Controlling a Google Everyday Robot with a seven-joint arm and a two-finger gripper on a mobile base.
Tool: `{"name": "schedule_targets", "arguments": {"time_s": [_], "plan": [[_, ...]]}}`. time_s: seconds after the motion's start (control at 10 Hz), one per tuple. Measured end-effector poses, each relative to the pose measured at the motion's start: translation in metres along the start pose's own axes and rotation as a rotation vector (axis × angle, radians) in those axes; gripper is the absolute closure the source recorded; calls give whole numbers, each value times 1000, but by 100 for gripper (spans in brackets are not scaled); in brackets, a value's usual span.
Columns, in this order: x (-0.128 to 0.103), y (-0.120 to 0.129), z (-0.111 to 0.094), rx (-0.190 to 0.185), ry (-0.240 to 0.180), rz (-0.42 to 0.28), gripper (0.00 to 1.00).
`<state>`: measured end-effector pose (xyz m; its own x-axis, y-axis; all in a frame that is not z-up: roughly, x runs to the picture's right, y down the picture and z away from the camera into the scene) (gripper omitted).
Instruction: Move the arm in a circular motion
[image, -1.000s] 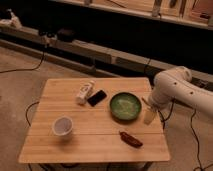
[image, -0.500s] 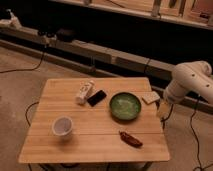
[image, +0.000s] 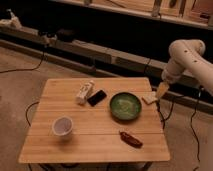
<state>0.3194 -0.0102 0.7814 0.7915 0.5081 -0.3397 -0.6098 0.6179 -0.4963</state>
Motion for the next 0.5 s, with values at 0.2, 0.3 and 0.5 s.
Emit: {"name": "schedule_targets", "arguments": {"time_s": [0.2,0.3,0.5], "plan": [[-38,-8,5,-13,39,-33,20],[-64,-6,11,-13,69,-69,20],[-118,7,27,4,127,-163,20]]}}
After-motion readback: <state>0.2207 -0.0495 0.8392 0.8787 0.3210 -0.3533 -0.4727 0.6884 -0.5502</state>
